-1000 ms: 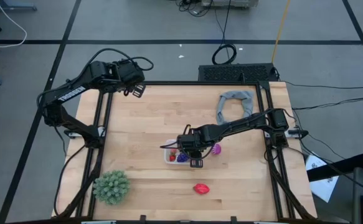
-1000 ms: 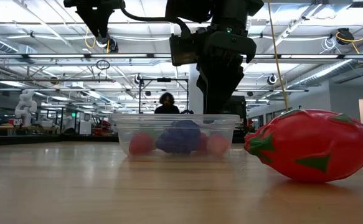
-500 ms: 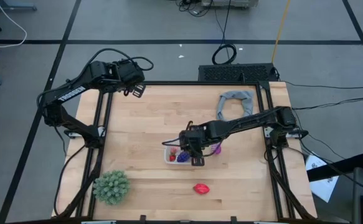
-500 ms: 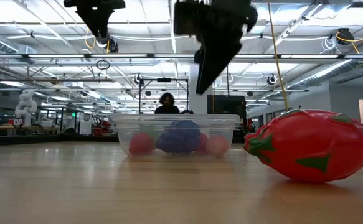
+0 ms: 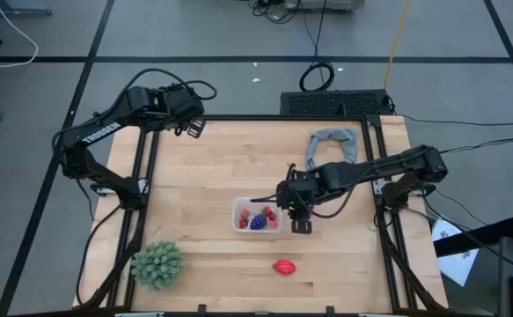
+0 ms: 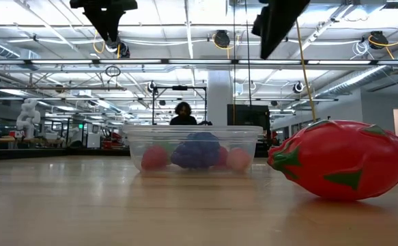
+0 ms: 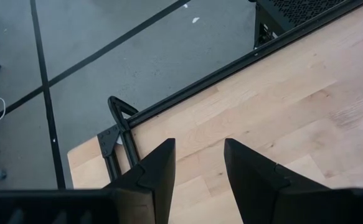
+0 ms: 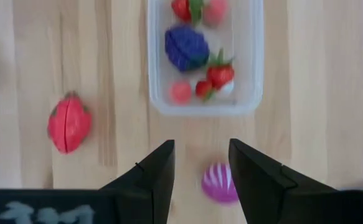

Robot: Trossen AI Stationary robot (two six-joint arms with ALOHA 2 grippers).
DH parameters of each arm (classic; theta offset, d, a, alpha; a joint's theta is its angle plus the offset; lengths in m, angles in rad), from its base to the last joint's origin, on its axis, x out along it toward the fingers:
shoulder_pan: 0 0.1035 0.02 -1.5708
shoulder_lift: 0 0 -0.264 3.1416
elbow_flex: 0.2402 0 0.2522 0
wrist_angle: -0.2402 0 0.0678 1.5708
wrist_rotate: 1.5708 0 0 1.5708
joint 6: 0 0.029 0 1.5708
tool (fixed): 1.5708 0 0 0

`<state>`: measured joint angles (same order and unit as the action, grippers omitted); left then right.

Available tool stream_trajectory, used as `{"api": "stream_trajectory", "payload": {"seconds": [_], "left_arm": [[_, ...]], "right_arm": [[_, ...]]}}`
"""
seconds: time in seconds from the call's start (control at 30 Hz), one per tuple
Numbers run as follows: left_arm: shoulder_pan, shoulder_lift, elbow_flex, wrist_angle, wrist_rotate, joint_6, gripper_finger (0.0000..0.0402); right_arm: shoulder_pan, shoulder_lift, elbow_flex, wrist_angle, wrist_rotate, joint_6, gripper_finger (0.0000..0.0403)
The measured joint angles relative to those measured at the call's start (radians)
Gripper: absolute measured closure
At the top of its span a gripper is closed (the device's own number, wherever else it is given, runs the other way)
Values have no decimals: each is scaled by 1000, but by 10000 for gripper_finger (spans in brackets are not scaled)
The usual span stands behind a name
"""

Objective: Pick and placing Produce into tupperware
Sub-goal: Put the onion into the bin

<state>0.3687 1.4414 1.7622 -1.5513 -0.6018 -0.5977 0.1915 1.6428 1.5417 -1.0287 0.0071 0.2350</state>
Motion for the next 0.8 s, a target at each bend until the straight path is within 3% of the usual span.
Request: {"api": "stream_trajectory", "payload": {"seconds": [0.13,0.37,0.53,0.8], "left_arm": [[0,0,0,0,2,-11,259],[0,0,0,1,4,-13,259],[0,0,0,4,5,-13,259],[0,0,0,4,6,-13,259]], "right_arm": [[14,0,-28,-29,-1,76,259],[-10,0,-193,-48,-4,254,259],[-56,1,-271,-47,-28,273,252],[-122,1,-282,-28,-61,252,223]]}}
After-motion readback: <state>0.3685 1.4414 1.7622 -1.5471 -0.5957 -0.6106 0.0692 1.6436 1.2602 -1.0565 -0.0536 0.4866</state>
